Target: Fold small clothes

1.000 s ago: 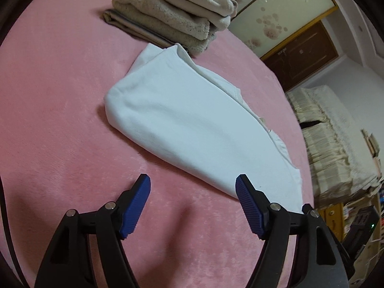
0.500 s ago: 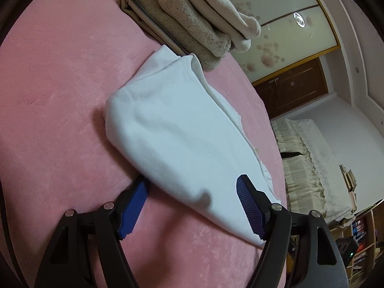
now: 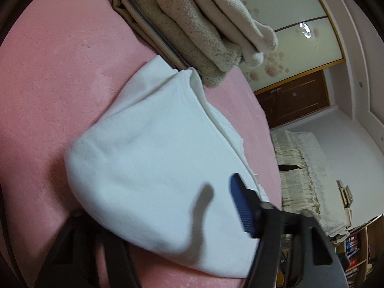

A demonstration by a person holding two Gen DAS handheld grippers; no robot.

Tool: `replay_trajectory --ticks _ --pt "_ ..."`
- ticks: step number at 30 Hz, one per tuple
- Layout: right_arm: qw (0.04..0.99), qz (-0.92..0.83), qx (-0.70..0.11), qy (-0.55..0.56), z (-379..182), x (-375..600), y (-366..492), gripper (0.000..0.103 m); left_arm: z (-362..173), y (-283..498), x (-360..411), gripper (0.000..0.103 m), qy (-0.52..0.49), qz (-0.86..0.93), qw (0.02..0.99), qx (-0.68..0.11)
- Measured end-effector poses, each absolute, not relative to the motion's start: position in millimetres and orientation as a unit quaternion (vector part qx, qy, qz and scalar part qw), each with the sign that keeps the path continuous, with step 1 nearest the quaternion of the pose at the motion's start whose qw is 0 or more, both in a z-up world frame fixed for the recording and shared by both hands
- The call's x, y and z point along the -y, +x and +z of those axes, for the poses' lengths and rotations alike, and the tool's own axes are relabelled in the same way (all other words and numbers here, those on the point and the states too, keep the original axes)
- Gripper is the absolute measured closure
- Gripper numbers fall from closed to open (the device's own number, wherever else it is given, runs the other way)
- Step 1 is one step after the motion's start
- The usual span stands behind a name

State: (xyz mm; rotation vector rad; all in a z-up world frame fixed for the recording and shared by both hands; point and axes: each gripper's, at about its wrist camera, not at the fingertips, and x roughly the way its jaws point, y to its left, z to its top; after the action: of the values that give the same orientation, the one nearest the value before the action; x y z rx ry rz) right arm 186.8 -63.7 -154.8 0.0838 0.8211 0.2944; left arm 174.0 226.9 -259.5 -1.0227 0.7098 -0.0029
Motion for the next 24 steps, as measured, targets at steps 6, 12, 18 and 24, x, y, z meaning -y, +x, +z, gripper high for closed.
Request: replay_trajectory --ticks 6,12,18,24 --pt "0.905 0.150 -0.395 0.046 -161 51 216 0.100 -256 183 -232 0.082 -0.477 0.007 0.806 -0.351" --pt "0.899 0.135 -0.416 0.024 -180 35 234 0.100 -219 179 -212 0.089 -0.399 0.015 0.857 -0.326" --pt "0.886 0.137 -0.442 0.040 -200 38 241 0.100 -160 181 -169 0.090 -0.314 -0.021 0.905 -0.286" --pt "0.873 0.162 -0.454 0.079 -202 51 246 0.099 -117 194 -113 0.090 -0.265 -0.068 0.923 -0.273"
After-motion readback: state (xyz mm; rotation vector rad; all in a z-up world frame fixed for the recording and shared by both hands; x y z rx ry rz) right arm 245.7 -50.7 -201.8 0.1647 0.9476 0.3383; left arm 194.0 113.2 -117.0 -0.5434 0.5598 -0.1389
